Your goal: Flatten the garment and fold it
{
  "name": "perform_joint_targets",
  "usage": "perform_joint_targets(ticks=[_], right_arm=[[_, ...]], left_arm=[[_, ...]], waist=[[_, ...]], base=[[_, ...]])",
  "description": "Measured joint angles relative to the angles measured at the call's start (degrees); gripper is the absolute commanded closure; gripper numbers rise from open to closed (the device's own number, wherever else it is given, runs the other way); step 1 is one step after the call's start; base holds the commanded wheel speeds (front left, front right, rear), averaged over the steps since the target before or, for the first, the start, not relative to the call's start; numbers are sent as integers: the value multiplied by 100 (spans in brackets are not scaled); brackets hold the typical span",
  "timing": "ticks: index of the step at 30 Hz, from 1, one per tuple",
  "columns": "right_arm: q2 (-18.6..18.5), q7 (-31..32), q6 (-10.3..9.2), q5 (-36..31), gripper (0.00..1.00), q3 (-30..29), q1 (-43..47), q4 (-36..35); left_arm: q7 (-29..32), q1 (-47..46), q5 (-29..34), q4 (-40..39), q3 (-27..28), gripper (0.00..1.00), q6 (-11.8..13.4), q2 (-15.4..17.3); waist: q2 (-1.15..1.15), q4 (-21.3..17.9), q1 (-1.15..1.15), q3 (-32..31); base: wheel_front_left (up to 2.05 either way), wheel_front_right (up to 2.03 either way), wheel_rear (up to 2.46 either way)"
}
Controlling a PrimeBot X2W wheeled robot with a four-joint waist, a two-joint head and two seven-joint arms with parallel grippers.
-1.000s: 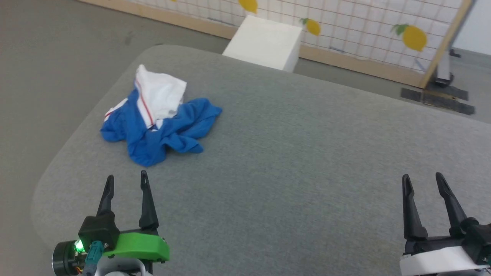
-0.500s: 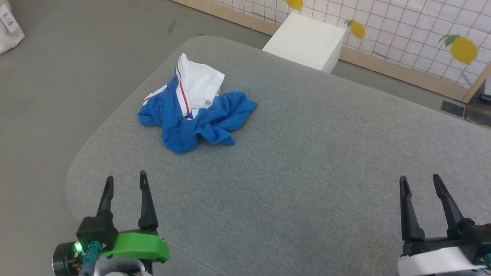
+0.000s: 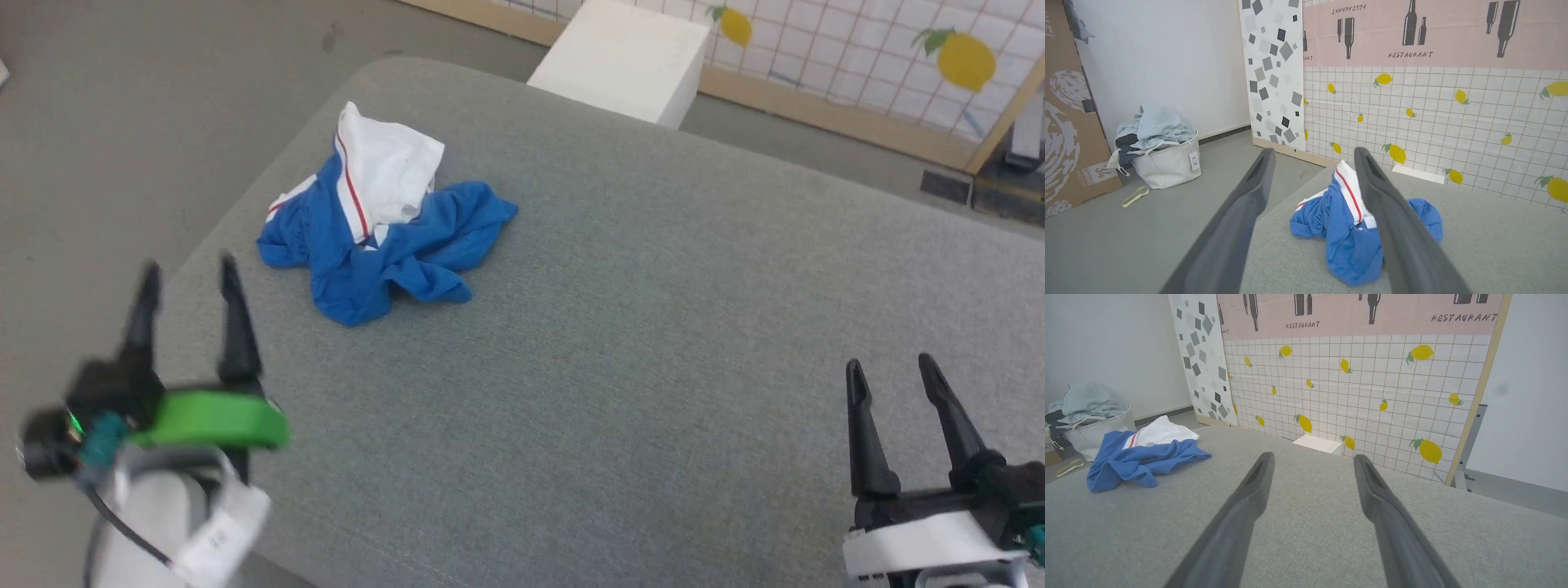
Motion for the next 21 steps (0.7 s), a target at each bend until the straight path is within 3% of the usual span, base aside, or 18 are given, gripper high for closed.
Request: perform_joint_targets(ticks=[8, 13, 17, 21], right_arm=[[2, 0, 0, -266, 0, -83, -358, -114], [3, 0, 0, -330, 0, -121, -567, -215], [1, -1, 0, -358, 0, -121, -732, -285], [3, 0, 0, -405, 0, -88, -903, -343]], left_arm=[[277, -1898, -52, 1273, 113, 0, -530, 902], [1640, -2915, -478, 1973, -171, 0, -697, 1426], [2860, -3333, -1341, 2458, -570, 0, -719, 1793], [4109, -3407, -2240, 2661, -1210, 0, -720, 2385]], waist=[[0, -305, 0, 477], [0, -539, 0, 866], [0, -751, 1, 1181], [0, -991, 1, 1483]], base=[[0, 0, 0], [0, 0, 0], [0, 0, 0], [0, 0, 0]])
